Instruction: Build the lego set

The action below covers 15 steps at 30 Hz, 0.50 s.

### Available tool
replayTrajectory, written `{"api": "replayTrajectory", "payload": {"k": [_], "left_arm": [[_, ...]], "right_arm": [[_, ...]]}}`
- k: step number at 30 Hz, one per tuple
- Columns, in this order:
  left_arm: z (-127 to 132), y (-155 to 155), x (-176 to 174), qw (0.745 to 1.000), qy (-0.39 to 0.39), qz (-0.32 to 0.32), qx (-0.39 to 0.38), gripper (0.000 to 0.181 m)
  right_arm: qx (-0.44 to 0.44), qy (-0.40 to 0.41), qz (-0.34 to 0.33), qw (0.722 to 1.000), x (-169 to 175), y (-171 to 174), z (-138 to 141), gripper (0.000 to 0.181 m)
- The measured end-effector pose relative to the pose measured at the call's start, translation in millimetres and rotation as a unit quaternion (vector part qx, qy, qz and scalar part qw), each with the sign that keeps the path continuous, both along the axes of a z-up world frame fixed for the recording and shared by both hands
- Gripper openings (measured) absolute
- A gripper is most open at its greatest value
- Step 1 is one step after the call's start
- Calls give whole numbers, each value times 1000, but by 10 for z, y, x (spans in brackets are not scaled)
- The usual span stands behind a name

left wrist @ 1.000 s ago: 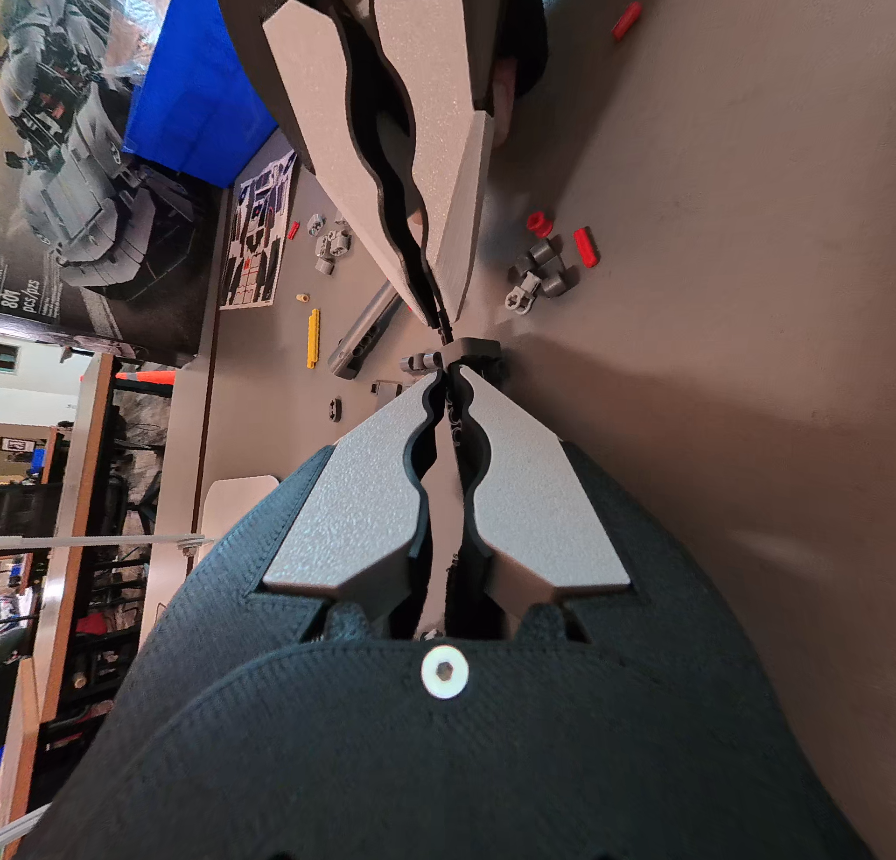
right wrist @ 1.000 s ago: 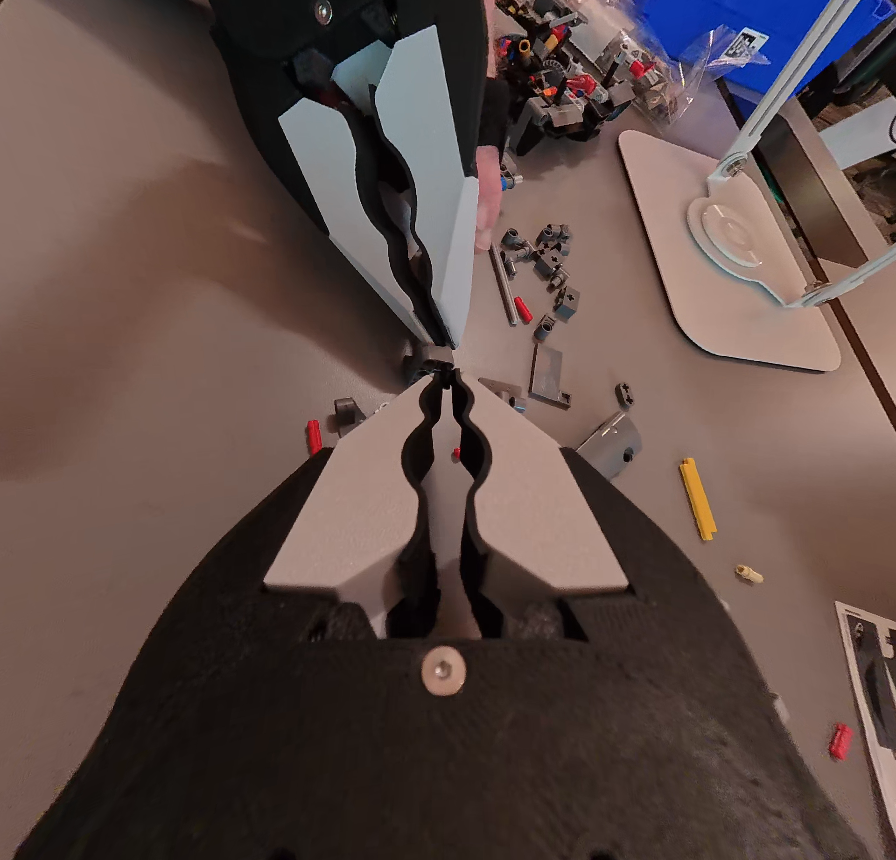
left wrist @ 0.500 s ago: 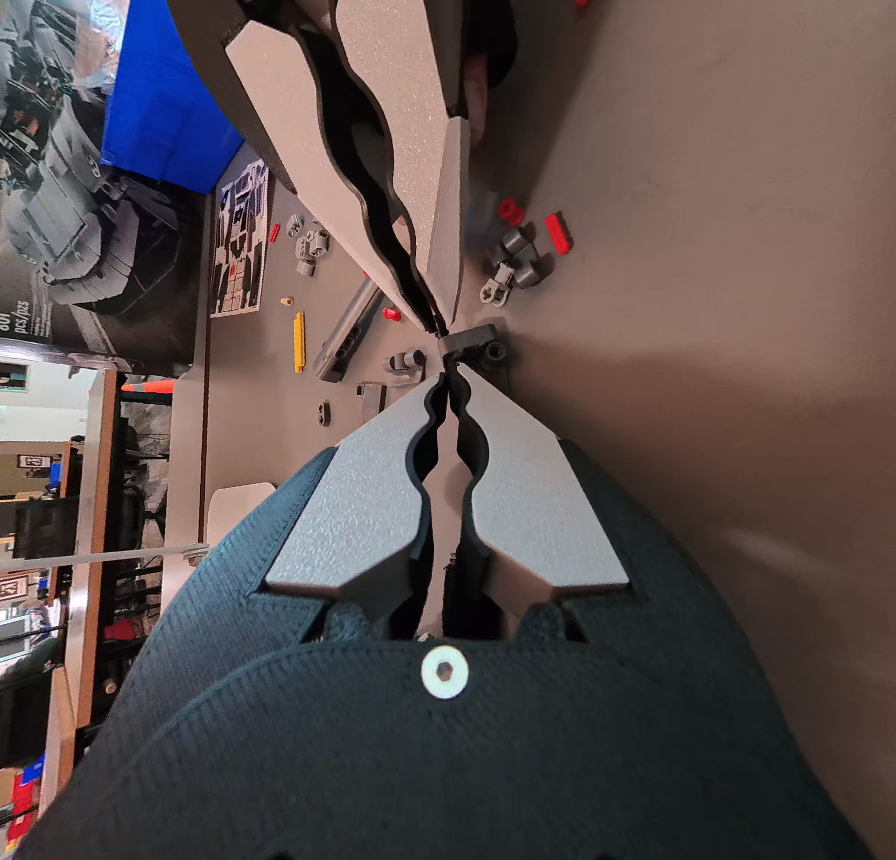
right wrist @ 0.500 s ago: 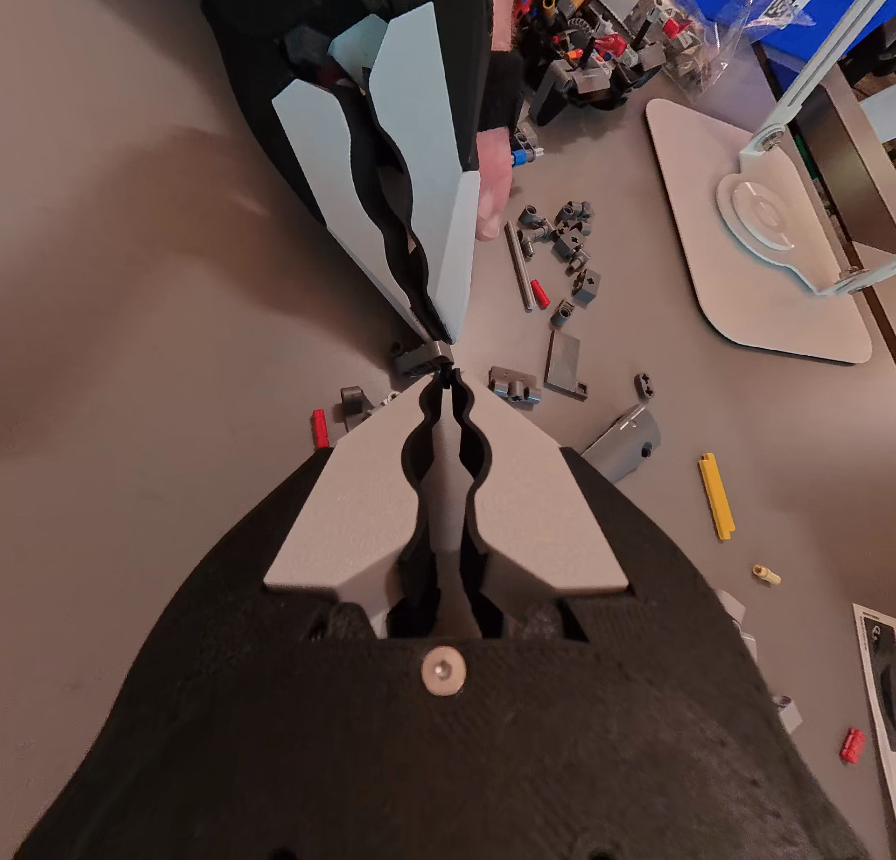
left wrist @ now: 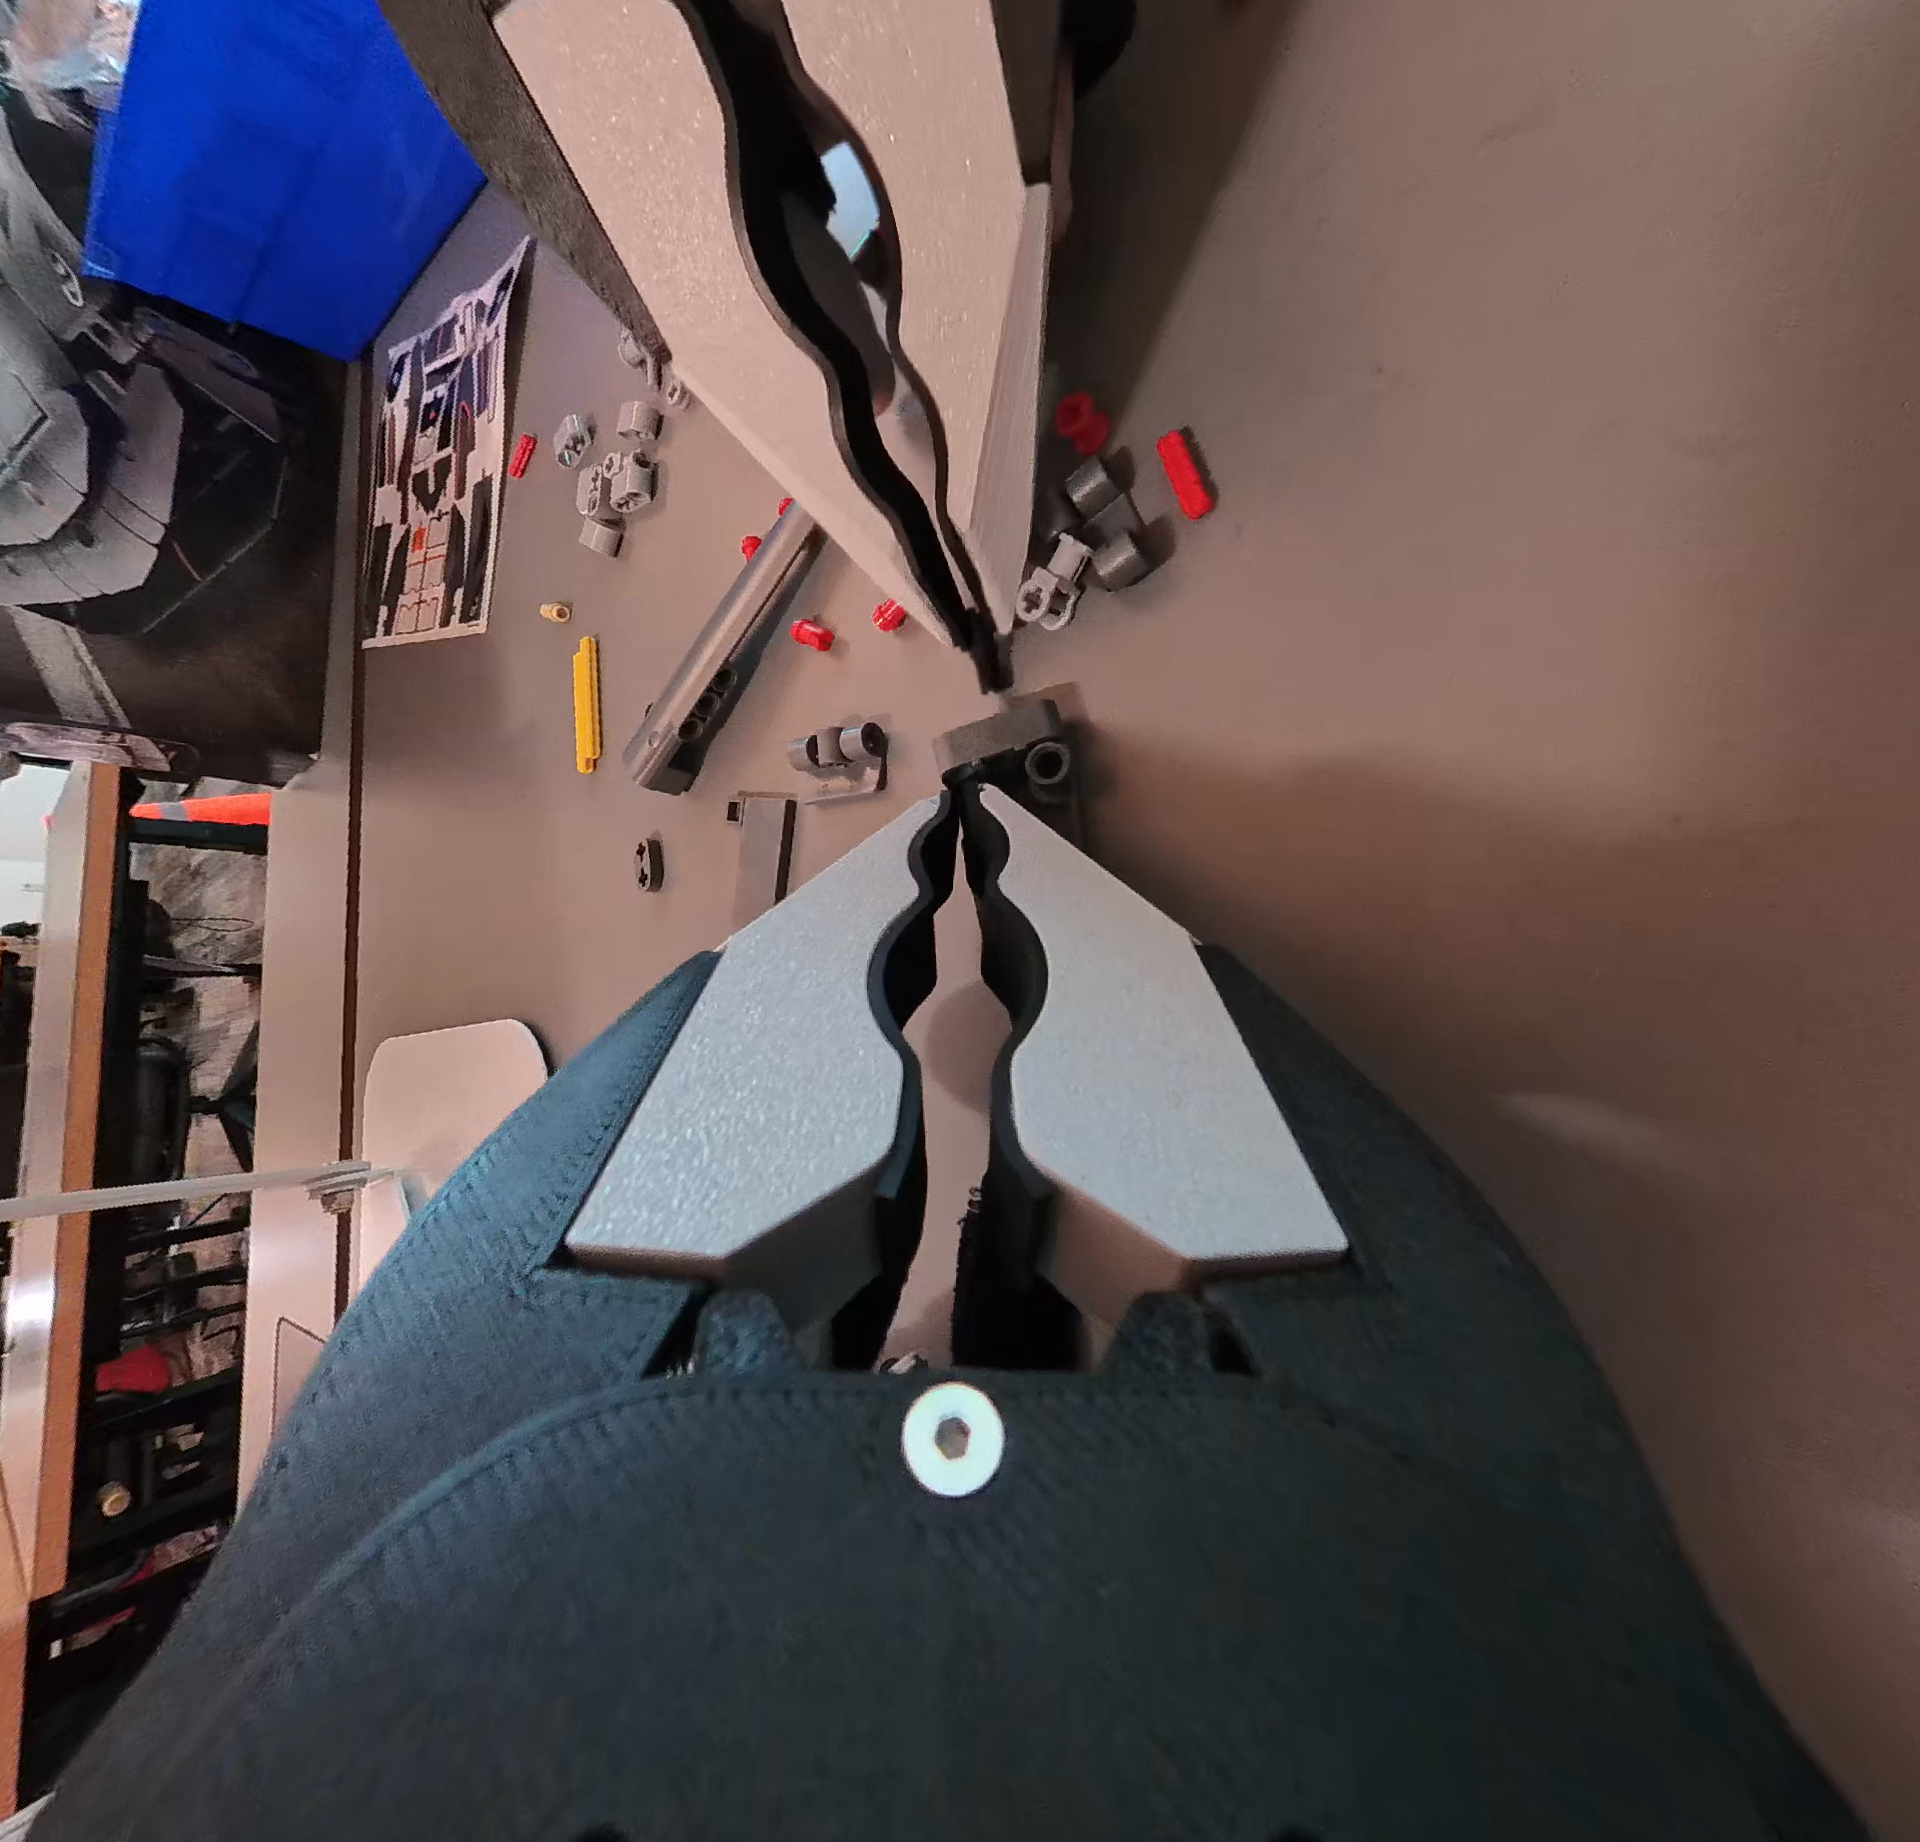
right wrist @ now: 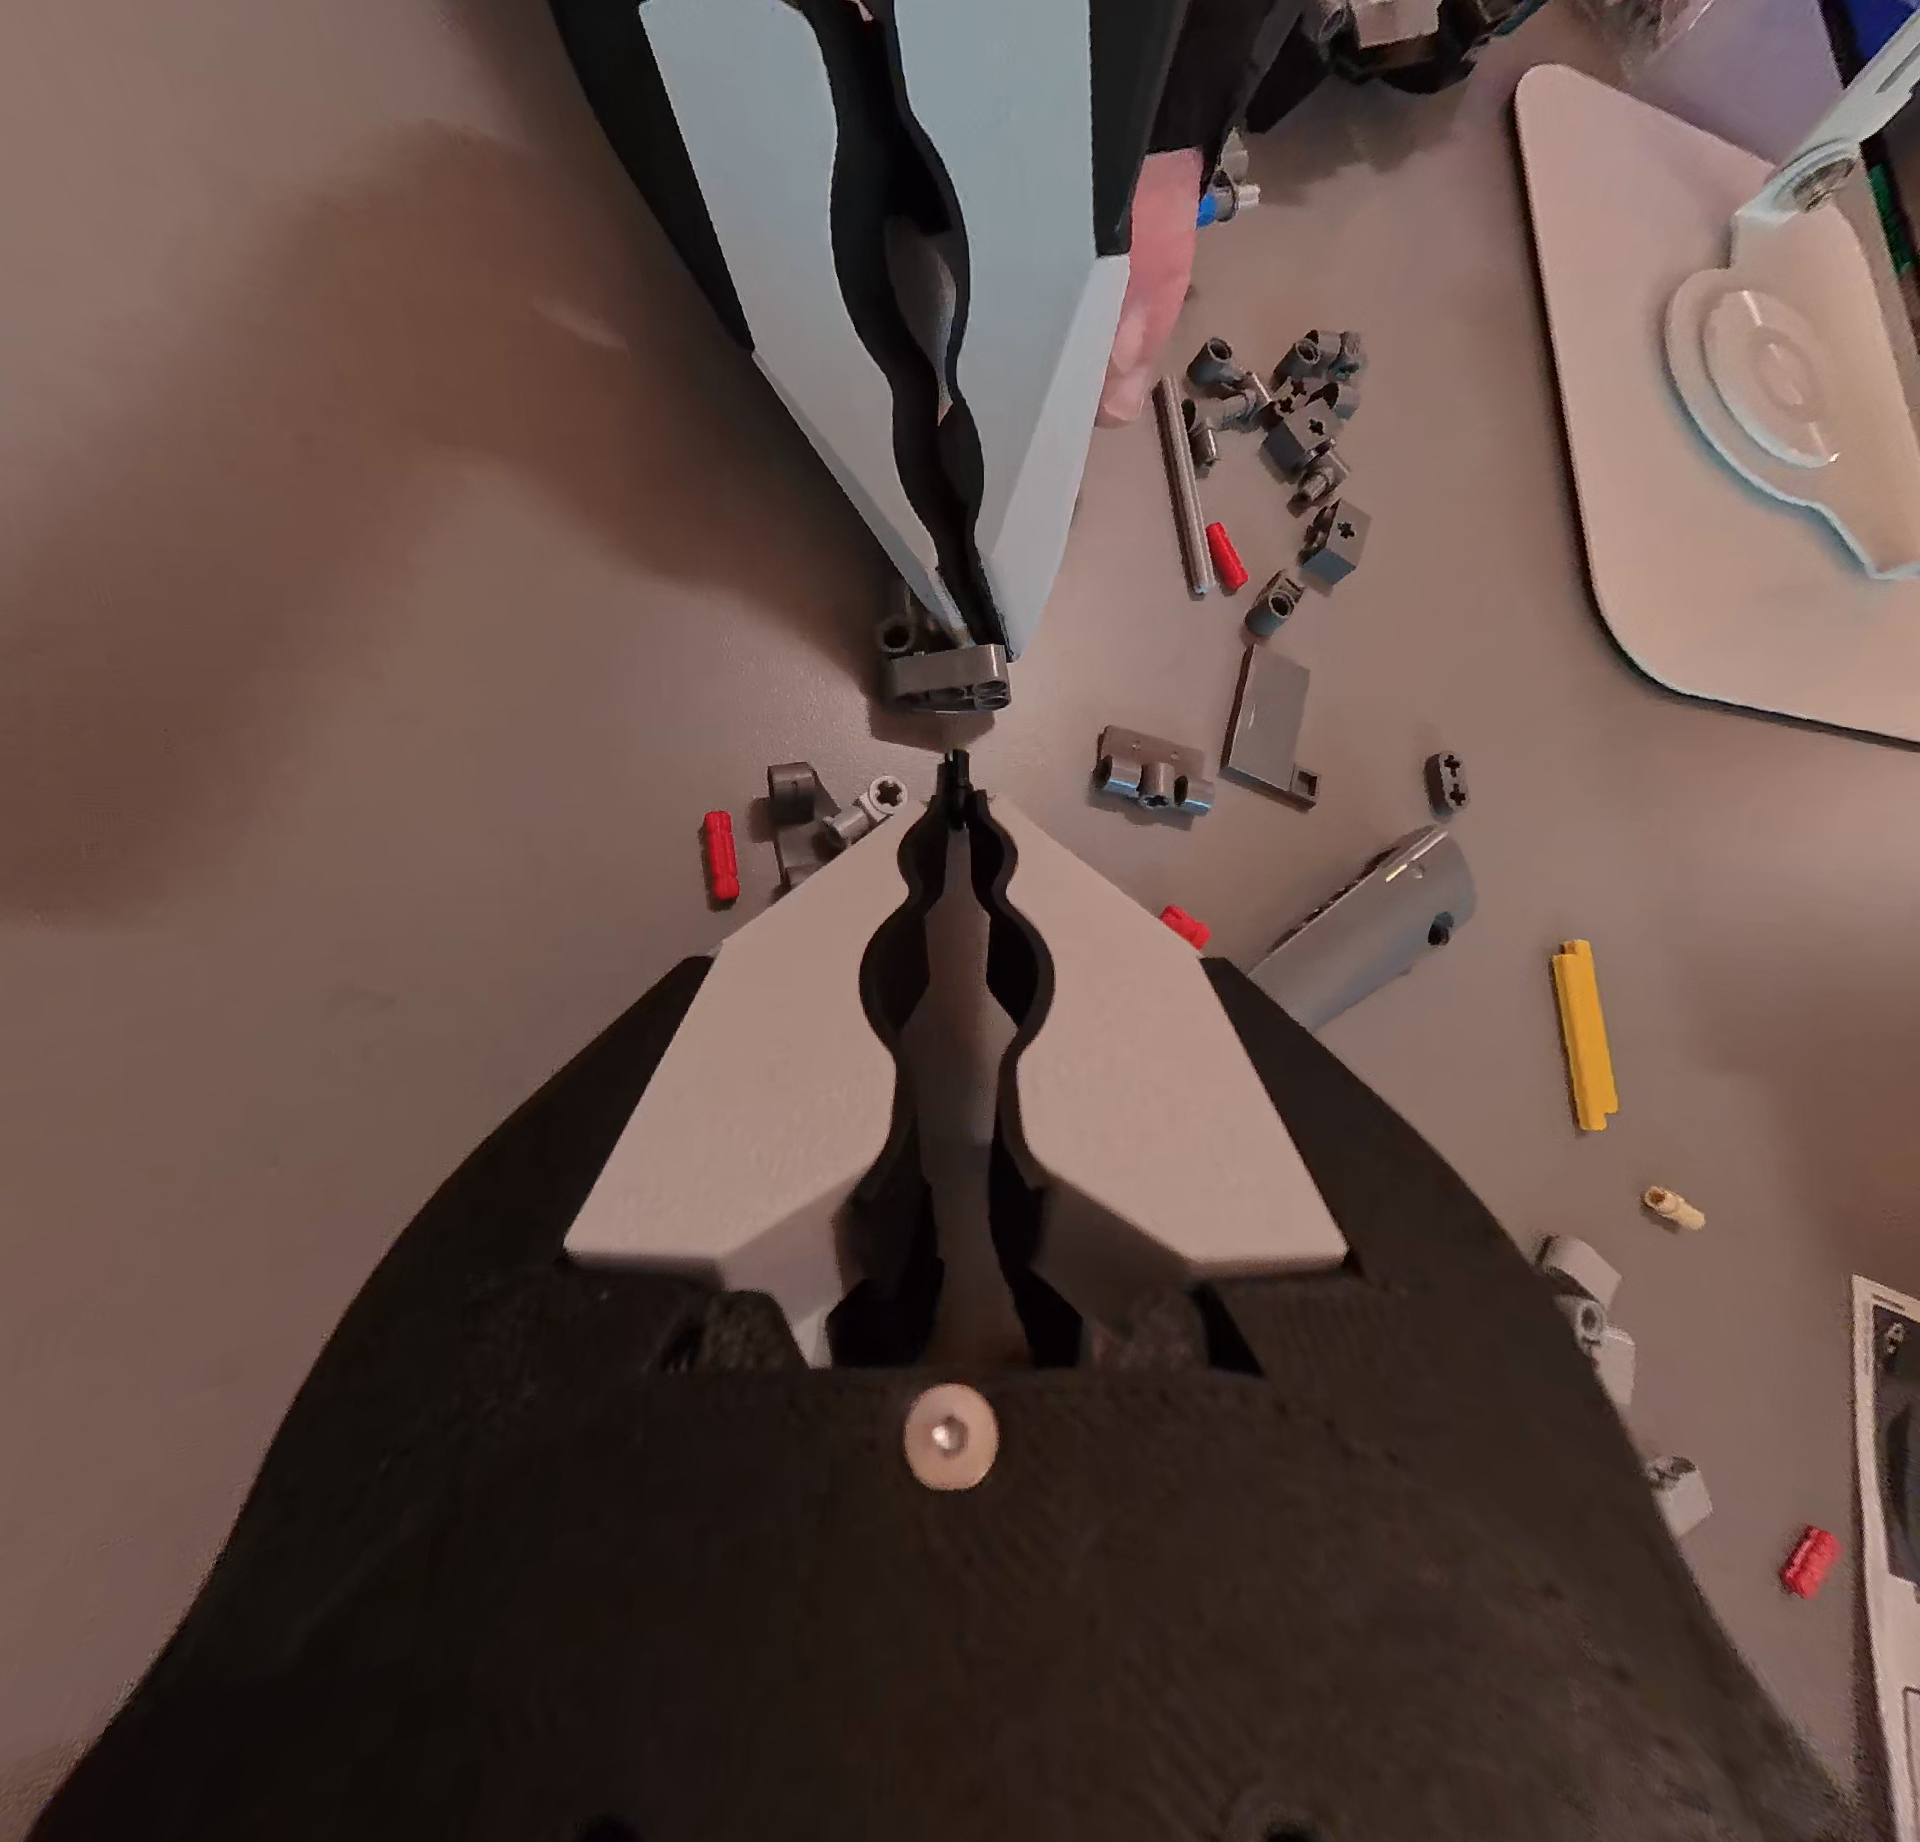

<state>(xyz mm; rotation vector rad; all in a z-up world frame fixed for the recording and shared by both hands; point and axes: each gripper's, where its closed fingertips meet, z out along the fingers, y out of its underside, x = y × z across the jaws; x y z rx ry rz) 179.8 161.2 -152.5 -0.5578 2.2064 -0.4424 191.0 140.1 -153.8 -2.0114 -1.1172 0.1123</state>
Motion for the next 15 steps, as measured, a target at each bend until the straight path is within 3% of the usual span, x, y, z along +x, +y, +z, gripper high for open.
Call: {"api": "replayTrajectory", "payload": {"k": [15], "left_arm": [[-20, -42, 2, 1000, 19, -6, -15, 0]], "right_arm": [[-17, 21, -16, 1000, -1, 29, -1, 2]]}}
